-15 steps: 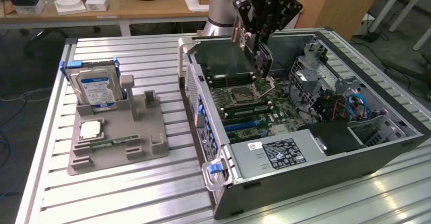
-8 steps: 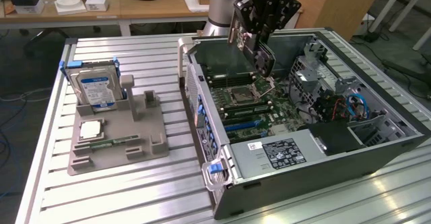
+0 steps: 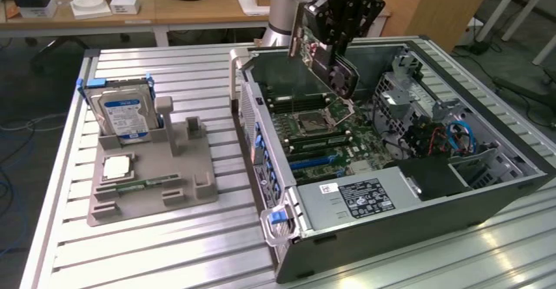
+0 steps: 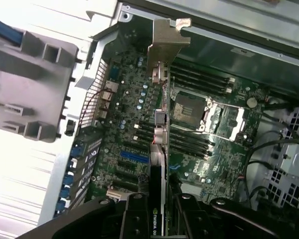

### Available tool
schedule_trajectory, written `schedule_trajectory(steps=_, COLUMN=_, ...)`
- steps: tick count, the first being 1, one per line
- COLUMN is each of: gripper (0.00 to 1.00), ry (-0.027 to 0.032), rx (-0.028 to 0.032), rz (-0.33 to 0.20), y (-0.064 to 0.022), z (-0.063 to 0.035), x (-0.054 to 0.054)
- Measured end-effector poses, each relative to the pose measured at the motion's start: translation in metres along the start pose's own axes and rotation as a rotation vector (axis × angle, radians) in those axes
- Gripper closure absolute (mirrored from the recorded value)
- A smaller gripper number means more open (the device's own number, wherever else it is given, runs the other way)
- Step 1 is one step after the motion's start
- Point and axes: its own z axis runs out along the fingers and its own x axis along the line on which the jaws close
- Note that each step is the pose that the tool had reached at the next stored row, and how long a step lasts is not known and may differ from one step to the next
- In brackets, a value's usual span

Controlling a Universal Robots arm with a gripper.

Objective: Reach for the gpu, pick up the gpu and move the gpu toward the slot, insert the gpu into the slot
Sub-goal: 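Insert the gpu into the slot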

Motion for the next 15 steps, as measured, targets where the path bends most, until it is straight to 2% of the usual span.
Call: schedule_trajectory(steps=15, gripper=0.74, ry=0.0028, rx=0.0032, rz=-0.255, y=0.0, z=0.0, x=0.0)
